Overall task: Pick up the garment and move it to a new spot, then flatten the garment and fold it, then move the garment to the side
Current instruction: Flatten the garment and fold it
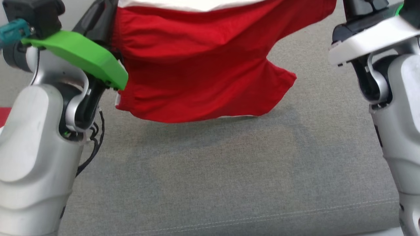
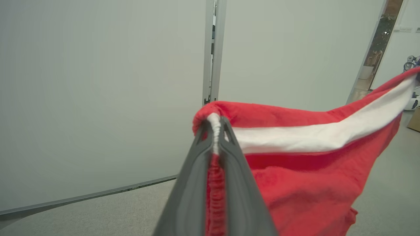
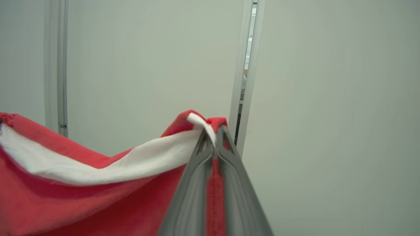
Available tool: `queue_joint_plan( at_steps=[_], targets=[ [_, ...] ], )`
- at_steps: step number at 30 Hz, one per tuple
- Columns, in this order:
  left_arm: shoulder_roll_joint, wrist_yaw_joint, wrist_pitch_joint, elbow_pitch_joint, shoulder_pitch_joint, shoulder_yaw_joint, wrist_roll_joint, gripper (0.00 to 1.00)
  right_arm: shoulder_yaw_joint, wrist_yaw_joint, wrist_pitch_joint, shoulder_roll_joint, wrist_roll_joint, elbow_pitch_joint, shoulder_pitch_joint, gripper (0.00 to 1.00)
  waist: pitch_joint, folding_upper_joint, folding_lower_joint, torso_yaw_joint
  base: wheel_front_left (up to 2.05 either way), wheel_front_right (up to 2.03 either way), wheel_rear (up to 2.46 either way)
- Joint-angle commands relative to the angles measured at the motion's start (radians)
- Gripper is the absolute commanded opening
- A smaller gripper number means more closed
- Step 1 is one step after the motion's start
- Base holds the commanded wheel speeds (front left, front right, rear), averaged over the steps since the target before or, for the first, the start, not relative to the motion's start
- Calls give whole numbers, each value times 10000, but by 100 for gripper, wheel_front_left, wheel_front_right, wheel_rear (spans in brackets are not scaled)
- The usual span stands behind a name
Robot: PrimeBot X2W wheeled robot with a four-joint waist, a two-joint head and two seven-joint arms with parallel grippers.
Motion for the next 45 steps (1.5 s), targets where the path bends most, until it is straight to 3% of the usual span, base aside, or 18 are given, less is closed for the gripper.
queue_joint_plan(
  at_steps=[1, 16, 25, 30, 35, 40, 45],
  targets=[
    [-128, -78, -143, 478, -369, 69, -48, 0, 194, -3, -112, 4, 123, 436, -478, 0, 130, 0, 0, -73, 0, 0, 0],
    [-1268, -853, -1983, 6507, -4442, -10, 376, 0, 1734, -5, -1743, 368, 324, 5814, -5083, 0, 1093, 0, 0, -22, 0, 0, 0],
    [-1571, -1254, -3061, 9319, -6385, -299, 705, 0, 1700, -6, -2043, 919, 43, 7909, -6882, 0, 2166, 0, 0, -79, 0, 0, 0],
    [-2009, -1527, -3703, 10053, -6959, -328, 425, 0, 1570, -6, -2051, 977, -112, 7751, -7143, 0, 2815, 0, 0, 2, 0, 0, 0],
    [-2317, -1709, -3949, 10379, -6607, -730, 275, 0, 2089, -6, -2052, 830, 232, 6922, -6270, 0, 3164, 0, 0, 130, 0, 0, 0],
    [-2448, -1740, -4479, 9922, -5595, -1120, -140, 0, 2447, -6, -2054, 494, 1039, 5522, -4849, 0, 3291, 0, 0, 196, 0, 0, 0],
    [-2230, -1738, -4929, 9013, -4182, -1449, -169, 0, 2249, -6, -2054, 103, 1770, 3940, -2951, 0, 3153, 0, 0, 284, 0, 0, 0]
  ],
)
